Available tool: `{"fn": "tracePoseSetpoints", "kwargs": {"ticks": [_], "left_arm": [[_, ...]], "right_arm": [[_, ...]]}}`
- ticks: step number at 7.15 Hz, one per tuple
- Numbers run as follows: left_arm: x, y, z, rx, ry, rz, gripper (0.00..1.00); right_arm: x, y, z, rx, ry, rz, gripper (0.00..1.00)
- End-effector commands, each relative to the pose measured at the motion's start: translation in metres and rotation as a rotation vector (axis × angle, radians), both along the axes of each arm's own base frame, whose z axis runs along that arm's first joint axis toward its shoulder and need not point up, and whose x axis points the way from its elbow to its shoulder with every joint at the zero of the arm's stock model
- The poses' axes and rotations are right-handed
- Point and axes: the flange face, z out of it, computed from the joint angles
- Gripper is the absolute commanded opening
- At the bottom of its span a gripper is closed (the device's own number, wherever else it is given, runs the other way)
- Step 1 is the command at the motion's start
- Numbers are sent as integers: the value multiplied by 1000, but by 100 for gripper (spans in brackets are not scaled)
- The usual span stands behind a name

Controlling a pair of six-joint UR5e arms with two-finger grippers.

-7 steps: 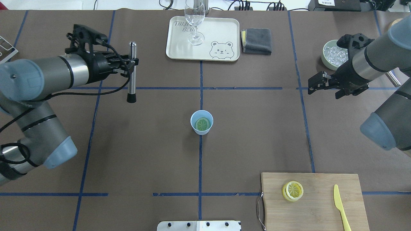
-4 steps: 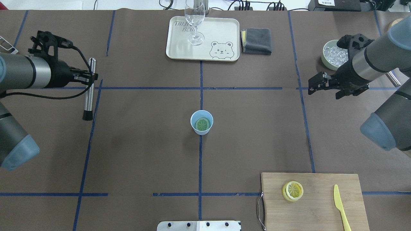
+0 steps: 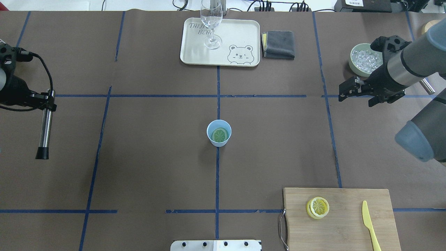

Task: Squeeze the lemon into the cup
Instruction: 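Lower the muddler onto the table with the left gripper while the right arm retracts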

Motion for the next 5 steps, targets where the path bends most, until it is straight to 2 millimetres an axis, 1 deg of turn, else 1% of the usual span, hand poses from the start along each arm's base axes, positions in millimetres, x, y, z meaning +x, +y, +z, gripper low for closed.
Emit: {"fn": "tracePoseSetpoints", "kwargs": {"ticks": [1, 2, 3, 4, 5], "left_arm": [[12, -8, 45, -85, -43, 18, 0], [16, -14, 59, -104, -55, 19, 0], [21, -22, 59, -103, -58, 24, 0], [28, -31, 67, -93, -68, 47, 0], [31, -36, 74, -91, -77, 62, 0]], "right_arm": [[72, -6, 32, 1, -28, -6, 100], [109, -5, 52, 11, -22, 1, 100], [135, -1, 67, 1, -22, 20, 100], [156, 5, 83, -2, -9, 35, 100], [165, 9, 95, 8, 3, 20, 100]]}}
